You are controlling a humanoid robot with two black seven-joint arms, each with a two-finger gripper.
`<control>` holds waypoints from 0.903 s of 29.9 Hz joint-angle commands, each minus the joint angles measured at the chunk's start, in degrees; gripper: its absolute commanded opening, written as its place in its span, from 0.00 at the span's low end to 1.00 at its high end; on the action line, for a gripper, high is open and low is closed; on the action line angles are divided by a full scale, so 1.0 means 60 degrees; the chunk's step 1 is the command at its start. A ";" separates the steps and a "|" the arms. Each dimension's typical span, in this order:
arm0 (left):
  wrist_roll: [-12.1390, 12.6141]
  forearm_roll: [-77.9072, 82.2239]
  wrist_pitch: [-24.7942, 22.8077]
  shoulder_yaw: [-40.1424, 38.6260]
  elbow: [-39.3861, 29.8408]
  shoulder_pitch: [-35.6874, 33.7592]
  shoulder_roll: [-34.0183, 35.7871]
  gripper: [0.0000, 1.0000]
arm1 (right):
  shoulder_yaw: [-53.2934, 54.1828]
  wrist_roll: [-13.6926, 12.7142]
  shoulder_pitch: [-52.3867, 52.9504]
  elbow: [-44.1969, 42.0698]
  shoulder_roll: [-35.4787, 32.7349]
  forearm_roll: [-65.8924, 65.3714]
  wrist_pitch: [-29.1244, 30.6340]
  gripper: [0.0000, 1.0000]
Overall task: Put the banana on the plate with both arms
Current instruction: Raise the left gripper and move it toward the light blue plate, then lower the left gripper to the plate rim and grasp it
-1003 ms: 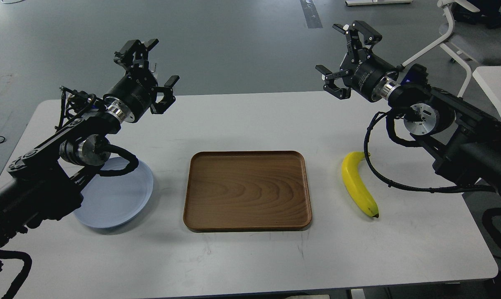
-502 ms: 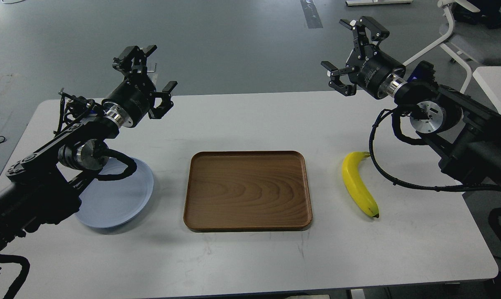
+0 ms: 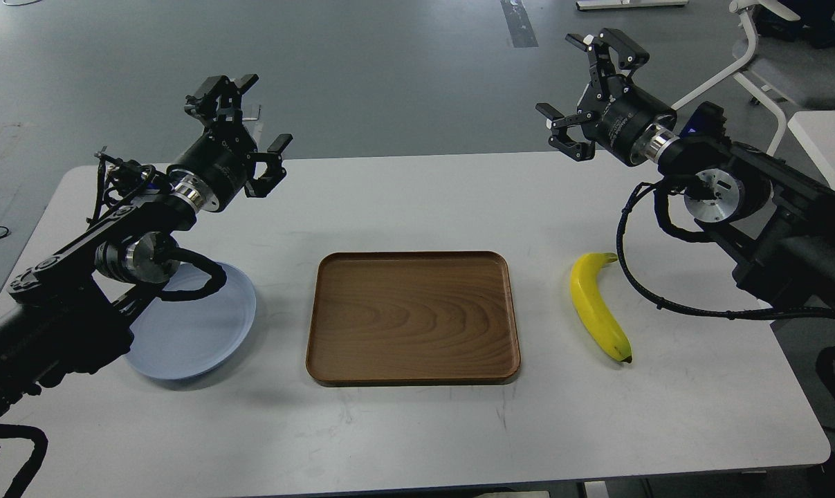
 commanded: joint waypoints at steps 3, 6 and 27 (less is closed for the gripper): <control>-0.0002 0.0037 0.0065 0.0022 0.0001 -0.0027 0.0069 0.98 | 0.0000 -0.0001 0.0000 0.0029 0.0012 0.0000 0.0001 1.00; -0.0046 0.0226 0.0036 0.0095 -0.0014 -0.0085 0.0084 0.98 | -0.0015 -0.0001 0.0000 0.0116 -0.0031 0.0000 0.0001 1.00; -0.0632 1.1463 0.5864 0.4927 -0.3237 0.0149 0.4668 0.98 | 0.0014 -0.0001 -0.0395 0.0351 -0.0486 -0.0015 -0.0028 1.00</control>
